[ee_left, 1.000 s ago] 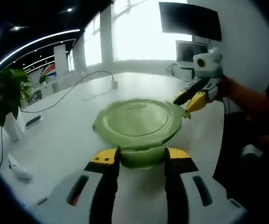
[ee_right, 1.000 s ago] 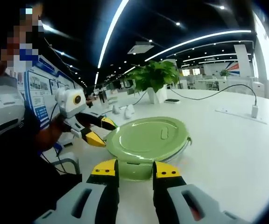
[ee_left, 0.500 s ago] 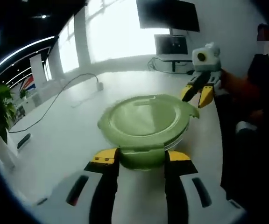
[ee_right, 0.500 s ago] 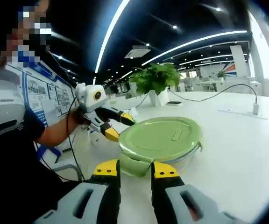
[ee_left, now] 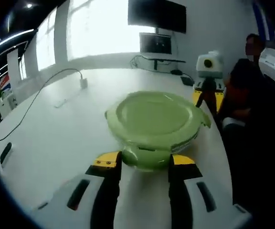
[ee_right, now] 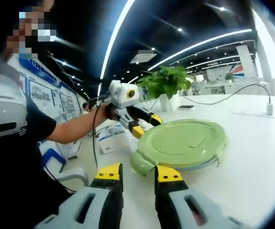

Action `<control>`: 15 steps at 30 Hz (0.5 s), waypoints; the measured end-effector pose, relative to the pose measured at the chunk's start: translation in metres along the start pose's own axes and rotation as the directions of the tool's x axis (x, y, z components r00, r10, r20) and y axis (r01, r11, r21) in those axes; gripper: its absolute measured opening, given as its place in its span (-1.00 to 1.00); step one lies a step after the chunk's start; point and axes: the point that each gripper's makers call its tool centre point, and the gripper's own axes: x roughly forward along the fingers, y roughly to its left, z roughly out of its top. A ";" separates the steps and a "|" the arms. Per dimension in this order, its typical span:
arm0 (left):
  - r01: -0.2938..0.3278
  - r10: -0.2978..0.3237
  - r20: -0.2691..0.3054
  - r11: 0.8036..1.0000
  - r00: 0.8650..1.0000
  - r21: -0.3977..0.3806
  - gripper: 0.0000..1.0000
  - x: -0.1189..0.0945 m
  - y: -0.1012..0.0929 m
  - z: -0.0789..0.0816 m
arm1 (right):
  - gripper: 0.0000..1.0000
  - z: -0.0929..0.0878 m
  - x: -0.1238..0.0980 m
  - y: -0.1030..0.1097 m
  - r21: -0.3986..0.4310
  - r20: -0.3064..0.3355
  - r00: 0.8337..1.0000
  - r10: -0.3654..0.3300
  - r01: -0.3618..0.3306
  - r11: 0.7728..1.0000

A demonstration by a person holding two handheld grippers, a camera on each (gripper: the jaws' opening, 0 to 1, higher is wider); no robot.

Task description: Open container latches remove lid place lid upside down on tabletop take tomato from container place on tabletop

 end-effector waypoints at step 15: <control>-0.282 0.283 0.072 0.959 0.956 -0.014 -0.23 -0.042 -0.025 0.030 | -0.57 0.039 -0.043 -0.093 0.064 0.099 0.967 -0.235 0.229 0.971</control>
